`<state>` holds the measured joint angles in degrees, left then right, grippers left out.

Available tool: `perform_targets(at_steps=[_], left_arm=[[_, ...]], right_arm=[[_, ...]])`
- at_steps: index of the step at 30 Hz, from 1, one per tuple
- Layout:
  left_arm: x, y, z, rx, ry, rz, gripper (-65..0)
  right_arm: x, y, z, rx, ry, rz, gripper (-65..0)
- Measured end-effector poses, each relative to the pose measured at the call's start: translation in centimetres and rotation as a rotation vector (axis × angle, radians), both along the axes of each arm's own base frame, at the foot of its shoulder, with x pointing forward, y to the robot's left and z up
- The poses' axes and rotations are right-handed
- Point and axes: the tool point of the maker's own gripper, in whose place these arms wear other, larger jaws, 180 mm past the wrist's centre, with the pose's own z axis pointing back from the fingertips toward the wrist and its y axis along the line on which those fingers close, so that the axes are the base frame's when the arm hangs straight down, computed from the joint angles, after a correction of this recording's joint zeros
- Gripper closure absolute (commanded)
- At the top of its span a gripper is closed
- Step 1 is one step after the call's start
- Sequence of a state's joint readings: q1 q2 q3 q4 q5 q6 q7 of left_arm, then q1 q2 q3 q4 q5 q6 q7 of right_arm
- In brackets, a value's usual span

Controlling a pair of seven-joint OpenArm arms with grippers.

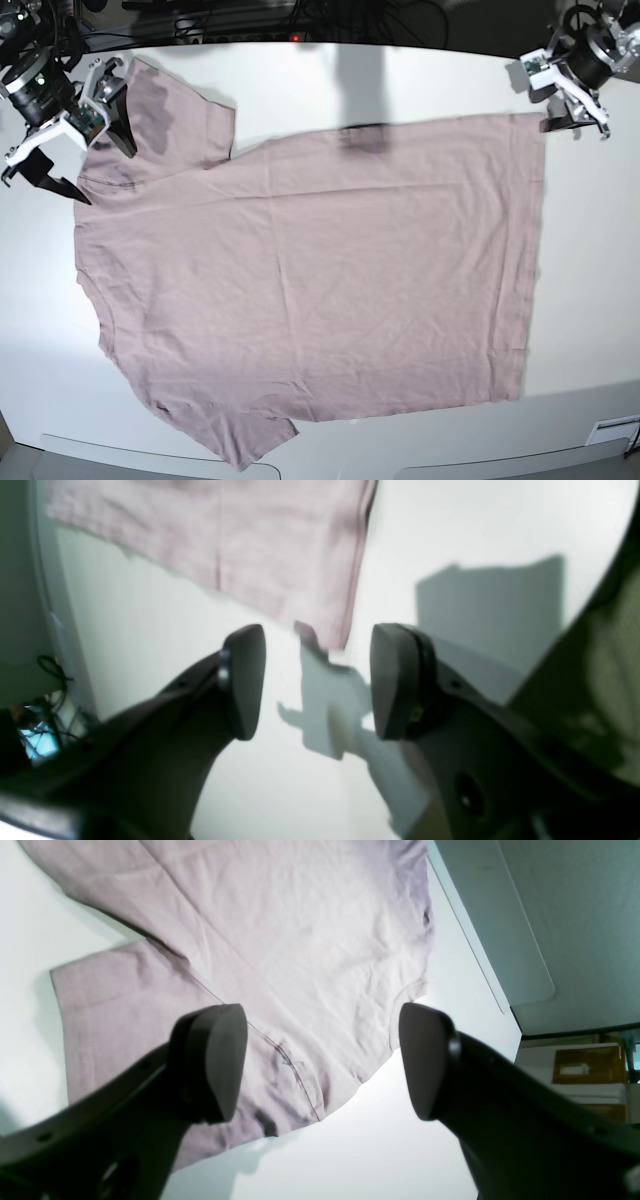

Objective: Fold the T-shirt properly
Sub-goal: 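Close the left gripper on the shirt's shoulder edge beside the collar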

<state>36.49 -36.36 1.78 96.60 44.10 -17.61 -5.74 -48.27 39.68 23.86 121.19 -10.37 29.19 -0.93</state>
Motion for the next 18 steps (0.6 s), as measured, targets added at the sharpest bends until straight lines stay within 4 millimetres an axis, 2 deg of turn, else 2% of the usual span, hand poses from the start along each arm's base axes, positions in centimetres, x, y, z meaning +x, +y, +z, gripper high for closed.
perform_targets(at_steps=[4, 6, 11, 18], left_arm=[[-1.0, -3.0, -1.0, 0.056, -0.040, -0.118, -29.0], [-0.6, -3.6, -1.2, 0.075, -0.042, -0.114, -29.0], [1.3, -3.4, -1.0, 0.098, -0.063, -0.082, -29.0], [0.4, -0.5, -2.8, 0.102, -0.029, -0.057, -29.0]], right_arm=[[0.0, 0.0, 0.0, 0.000, -0.001, 0.000, -46.7], [0.0, 0.0, 0.0, 0.000, 0.000, 0.000, -46.7], [0.0, 0.0, 0.0, 0.000, -0.001, -0.001, -46.7], [0.0, 0.0, 0.0, -0.001, 0.000, 0.000, -46.7]])
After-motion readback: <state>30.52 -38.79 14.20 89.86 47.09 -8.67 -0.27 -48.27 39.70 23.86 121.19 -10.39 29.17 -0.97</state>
